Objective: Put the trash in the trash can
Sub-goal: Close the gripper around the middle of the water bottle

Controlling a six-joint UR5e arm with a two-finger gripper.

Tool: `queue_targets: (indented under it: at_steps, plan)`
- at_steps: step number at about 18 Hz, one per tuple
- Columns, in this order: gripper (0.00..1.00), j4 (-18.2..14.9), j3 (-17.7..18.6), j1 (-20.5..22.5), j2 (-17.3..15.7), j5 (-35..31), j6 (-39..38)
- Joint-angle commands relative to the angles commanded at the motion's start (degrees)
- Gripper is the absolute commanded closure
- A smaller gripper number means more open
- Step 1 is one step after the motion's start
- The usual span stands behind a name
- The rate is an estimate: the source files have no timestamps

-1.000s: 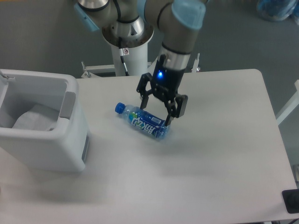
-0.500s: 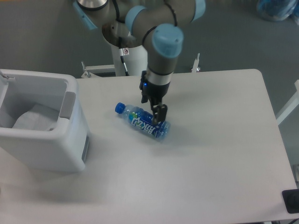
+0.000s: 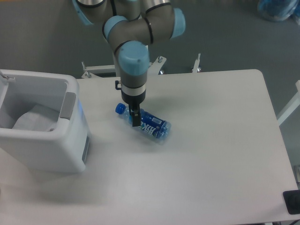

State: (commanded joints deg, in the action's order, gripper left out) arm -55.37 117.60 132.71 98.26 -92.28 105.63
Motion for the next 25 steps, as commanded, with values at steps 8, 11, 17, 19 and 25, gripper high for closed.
queue_targets:
  at_steps: [8,11,17,19,25]
  plan:
    - [0.03,0.09,0.79,0.00,3.07,-1.22,3.00]
    - [0.03,0.53,0.88,-0.09,5.00,-3.25,2.56]
    - [0.04,1.49,0.09,-0.17,7.03,-3.25,2.03]
    - [0.10,3.42,0.09,-0.17,7.73,-3.25,1.25]
    - [0.35,3.96,-0.61,-0.18,8.18,-3.08,-2.18]
